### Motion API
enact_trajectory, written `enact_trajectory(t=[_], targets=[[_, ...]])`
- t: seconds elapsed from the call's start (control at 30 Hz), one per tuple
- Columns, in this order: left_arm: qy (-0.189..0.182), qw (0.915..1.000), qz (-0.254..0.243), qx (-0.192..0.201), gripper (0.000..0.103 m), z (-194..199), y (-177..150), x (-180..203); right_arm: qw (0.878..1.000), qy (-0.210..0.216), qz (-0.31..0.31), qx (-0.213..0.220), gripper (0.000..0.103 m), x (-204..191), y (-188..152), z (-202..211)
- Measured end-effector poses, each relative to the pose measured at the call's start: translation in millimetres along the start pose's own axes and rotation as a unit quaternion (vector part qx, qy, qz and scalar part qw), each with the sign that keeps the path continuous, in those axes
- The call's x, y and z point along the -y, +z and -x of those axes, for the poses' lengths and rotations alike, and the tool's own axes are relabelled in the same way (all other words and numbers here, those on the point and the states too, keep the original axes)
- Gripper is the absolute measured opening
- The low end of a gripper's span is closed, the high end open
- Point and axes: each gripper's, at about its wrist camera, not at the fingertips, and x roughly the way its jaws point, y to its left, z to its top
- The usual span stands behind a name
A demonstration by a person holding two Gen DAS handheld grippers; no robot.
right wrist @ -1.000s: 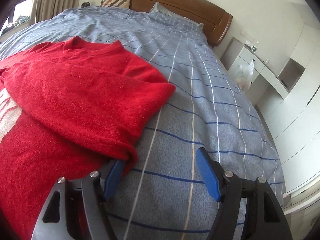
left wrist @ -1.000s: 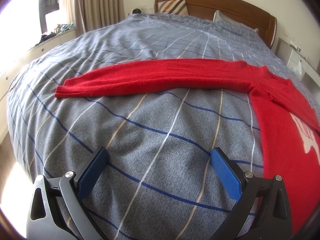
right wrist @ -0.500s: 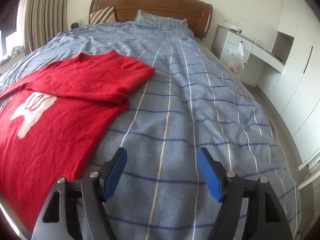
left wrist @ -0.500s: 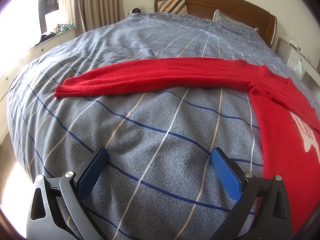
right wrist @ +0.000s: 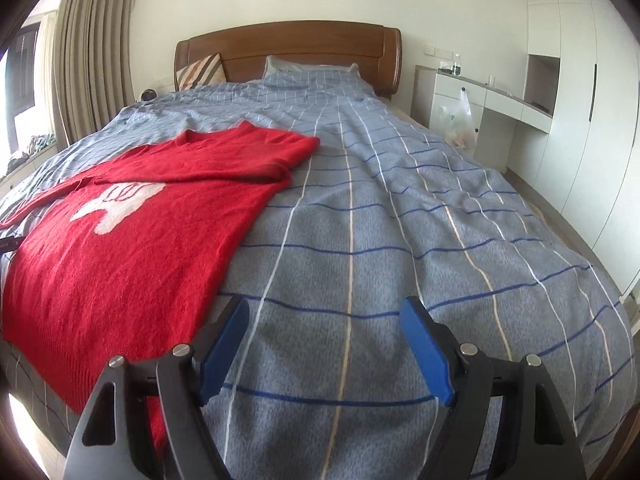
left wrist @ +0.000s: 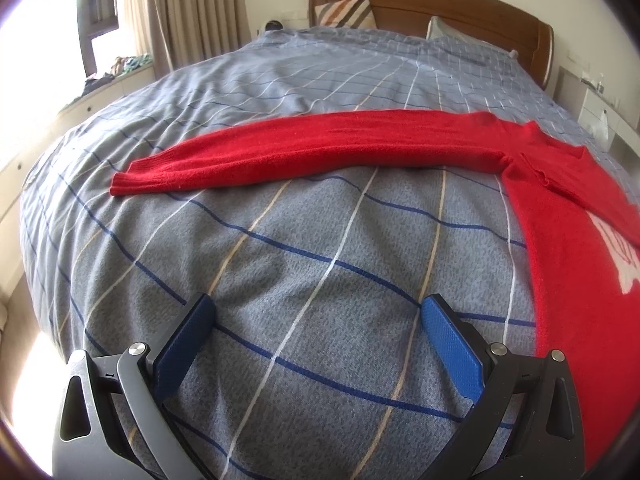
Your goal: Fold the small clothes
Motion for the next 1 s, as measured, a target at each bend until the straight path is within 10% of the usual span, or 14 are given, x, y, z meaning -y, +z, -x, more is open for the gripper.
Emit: enact_trajectory(t=[1.0], targets=[[0.001, 1.0, -0.001, 0.0, 0.103, 0.3, -0.4, 0.9, 1.0, 0.015, -0.01, -0.011, 0.078, 0.7, -2.8, -10.6]])
